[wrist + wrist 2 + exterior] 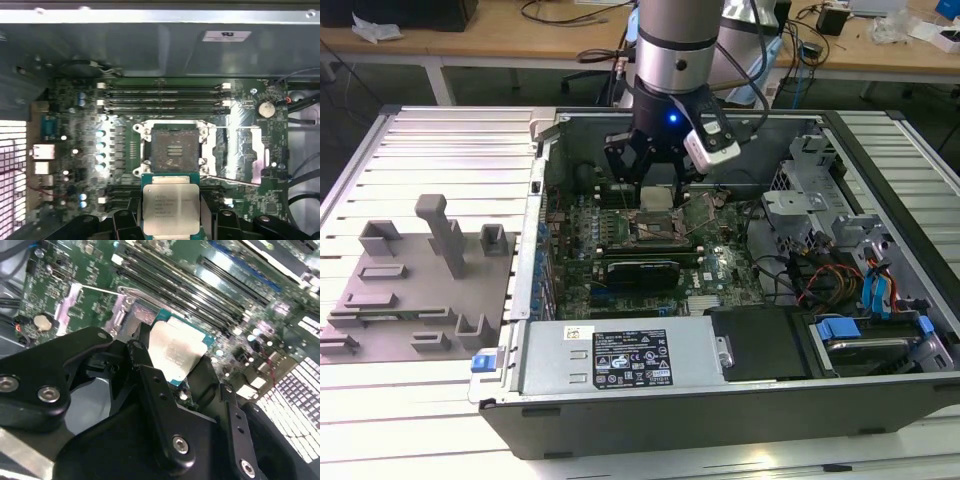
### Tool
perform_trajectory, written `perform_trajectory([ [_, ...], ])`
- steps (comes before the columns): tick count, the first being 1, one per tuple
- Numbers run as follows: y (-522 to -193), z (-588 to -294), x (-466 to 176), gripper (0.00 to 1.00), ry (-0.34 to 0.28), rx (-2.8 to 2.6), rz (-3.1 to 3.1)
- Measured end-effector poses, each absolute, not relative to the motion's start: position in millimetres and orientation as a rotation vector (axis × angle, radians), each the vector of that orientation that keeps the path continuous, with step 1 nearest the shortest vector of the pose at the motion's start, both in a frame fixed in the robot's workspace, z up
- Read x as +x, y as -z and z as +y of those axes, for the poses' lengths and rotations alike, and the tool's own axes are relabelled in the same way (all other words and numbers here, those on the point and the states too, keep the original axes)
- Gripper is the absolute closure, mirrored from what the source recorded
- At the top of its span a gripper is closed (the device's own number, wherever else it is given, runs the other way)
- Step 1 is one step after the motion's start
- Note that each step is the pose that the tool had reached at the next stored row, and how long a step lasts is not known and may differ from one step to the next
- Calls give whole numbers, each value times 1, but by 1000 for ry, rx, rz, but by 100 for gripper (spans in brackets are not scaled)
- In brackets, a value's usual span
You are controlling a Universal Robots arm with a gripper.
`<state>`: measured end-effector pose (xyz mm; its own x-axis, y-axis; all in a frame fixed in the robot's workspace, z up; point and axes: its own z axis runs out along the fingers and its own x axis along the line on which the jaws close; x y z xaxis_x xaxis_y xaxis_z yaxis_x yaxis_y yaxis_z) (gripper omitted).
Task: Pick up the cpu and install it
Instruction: 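Pick up the cpu and move it towards the insertion slot, then place the cpu into insertion slot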
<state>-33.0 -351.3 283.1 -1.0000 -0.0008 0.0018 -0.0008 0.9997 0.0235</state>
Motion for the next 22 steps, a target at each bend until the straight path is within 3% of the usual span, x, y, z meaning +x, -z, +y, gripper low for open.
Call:
perform_trajectory([
  [22,-271,-335,-28,45,37,0,-3139],
])
